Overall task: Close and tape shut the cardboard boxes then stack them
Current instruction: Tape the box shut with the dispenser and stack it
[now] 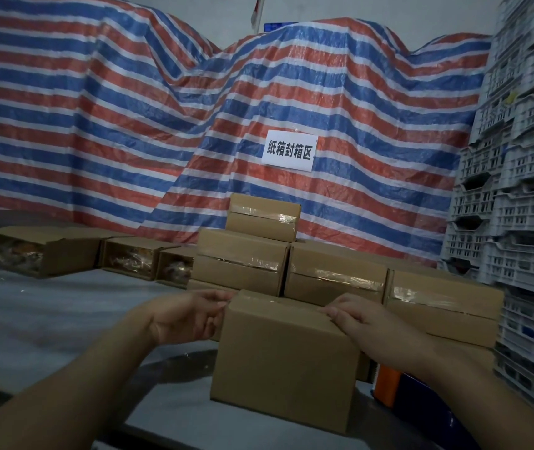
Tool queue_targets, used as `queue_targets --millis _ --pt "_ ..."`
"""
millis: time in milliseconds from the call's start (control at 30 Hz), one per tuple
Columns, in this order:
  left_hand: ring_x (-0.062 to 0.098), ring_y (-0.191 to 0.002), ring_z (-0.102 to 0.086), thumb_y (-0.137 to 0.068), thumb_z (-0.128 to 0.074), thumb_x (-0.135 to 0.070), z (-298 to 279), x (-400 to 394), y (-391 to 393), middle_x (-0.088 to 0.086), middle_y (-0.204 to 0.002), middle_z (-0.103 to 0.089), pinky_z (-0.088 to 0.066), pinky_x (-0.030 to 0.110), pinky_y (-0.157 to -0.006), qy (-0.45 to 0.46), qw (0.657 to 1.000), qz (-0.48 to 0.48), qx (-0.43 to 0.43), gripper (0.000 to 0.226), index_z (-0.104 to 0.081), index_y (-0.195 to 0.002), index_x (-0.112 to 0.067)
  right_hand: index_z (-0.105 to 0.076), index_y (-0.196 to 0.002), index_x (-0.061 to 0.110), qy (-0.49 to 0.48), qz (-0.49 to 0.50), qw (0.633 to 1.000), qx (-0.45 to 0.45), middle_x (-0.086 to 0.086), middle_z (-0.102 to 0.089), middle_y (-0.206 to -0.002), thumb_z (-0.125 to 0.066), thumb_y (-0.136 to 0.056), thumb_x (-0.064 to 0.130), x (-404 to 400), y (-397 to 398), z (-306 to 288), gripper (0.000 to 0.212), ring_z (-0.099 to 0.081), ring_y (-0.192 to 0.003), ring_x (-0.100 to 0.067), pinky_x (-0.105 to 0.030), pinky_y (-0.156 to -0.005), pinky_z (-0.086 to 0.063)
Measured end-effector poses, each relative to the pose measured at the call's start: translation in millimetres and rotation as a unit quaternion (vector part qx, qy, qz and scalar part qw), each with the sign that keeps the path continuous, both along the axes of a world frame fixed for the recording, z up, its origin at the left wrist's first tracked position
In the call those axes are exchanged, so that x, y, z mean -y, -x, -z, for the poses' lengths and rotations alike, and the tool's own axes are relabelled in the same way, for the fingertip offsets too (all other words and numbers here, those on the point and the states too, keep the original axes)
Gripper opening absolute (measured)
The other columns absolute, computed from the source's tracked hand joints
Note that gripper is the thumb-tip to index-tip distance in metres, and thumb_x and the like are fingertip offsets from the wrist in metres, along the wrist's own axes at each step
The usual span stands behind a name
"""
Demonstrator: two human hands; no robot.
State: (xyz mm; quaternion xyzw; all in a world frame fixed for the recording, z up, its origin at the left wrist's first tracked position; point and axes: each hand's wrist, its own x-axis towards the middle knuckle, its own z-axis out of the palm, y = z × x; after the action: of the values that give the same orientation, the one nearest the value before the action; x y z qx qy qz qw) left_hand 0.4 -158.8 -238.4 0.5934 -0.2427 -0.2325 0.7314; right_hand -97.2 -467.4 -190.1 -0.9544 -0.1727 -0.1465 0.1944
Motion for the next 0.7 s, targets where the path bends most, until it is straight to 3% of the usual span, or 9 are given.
queue_targets --millis 100,200,333,533,633,700 --pt "0.016 -0.073 -0.048 -0.091 -0.054 -0.019 3.1 8.9 10.5 0.007 -0.080 -0.056 -0.032 0.028 -0.072 0.012 0.999 -0.002 -0.036 0.017 -0.065 -0.098 -0.008 -0.070 -0.111 0.023 -0.009 -0.004 1.000 -0.009 0.014 -0.057 -0.114 -0.038 -0.106 0.039 -0.1 0.0 0.6 0.036 -0.055 -0.102 0.002 -0.017 -0.090 -0.044" --pt "0.012 -0.063 -0.041 -0.091 -0.050 -0.017 -1.4 15.5 17.0 0.001 -0.067 -0.048 -0.029 0.026 -0.065 -0.012 0.998 -0.040 -0.044 0.016 -0.060 -0.079 -0.015 -0.069 -0.113 0.026 -0.011 -0.002 1.000 -0.008 0.014 -0.057 -0.115 -0.038 -0.106 0.038 0.2 -0.1 0.4 0.034 -0.055 -0.104 0.002 -0.018 -0.091 -0.044" --pt "0.014 -0.063 -0.039 -0.084 -0.051 -0.016 1.0 20.9 24.8 0.003 -0.068 -0.044 -0.030 0.027 -0.065 -0.039 0.995 -0.072 -0.063 0.010 -0.053 -0.075 -0.014 -0.068 -0.114 0.029 -0.016 -0.005 1.000 -0.003 0.016 -0.057 -0.114 -0.038 -0.106 0.038 0.8 0.1 1.3 0.032 -0.054 -0.100 0.007 -0.012 -0.084 -0.042" --pt "0.017 -0.057 -0.036 -0.073 -0.064 -0.025 13.7 32.6 38.1 0.003 -0.059 -0.040 -0.032 0.031 -0.065 0.016 0.982 -0.135 -0.132 0.018 -0.055 -0.060 -0.014 -0.068 -0.113 0.028 -0.018 -0.006 1.000 -0.003 0.015 -0.057 -0.113 -0.039 -0.106 0.037 0.7 -1.4 1.4 0.032 -0.055 -0.102 0.001 -0.016 -0.088 -0.044" --pt "0.020 -0.064 -0.042 -0.074 -0.067 -0.017 19.9 38.9 38.8 0.006 -0.068 -0.044 -0.037 0.034 -0.074 0.075 0.968 -0.171 -0.169 0.012 -0.058 -0.070 -0.009 -0.068 -0.111 0.030 -0.021 -0.008 1.000 -0.001 0.015 -0.057 -0.112 -0.039 -0.106 0.038 0.9 -2.5 2.4 0.030 -0.055 -0.102 0.001 -0.017 -0.086 -0.044" --pt "0.021 -0.067 -0.044 -0.084 -0.064 -0.011 21.9 44.6 39.7 0.008 -0.072 -0.049 -0.038 0.034 -0.072 0.106 0.957 -0.202 -0.181 0.008 -0.064 -0.079 -0.004 -0.068 -0.111 0.030 -0.028 -0.009 1.000 -0.003 0.014 -0.057 -0.112 -0.039 -0.106 0.037 0.6 -3.0 2.9 0.029 -0.055 -0.102 0.000 -0.019 -0.089 -0.046"
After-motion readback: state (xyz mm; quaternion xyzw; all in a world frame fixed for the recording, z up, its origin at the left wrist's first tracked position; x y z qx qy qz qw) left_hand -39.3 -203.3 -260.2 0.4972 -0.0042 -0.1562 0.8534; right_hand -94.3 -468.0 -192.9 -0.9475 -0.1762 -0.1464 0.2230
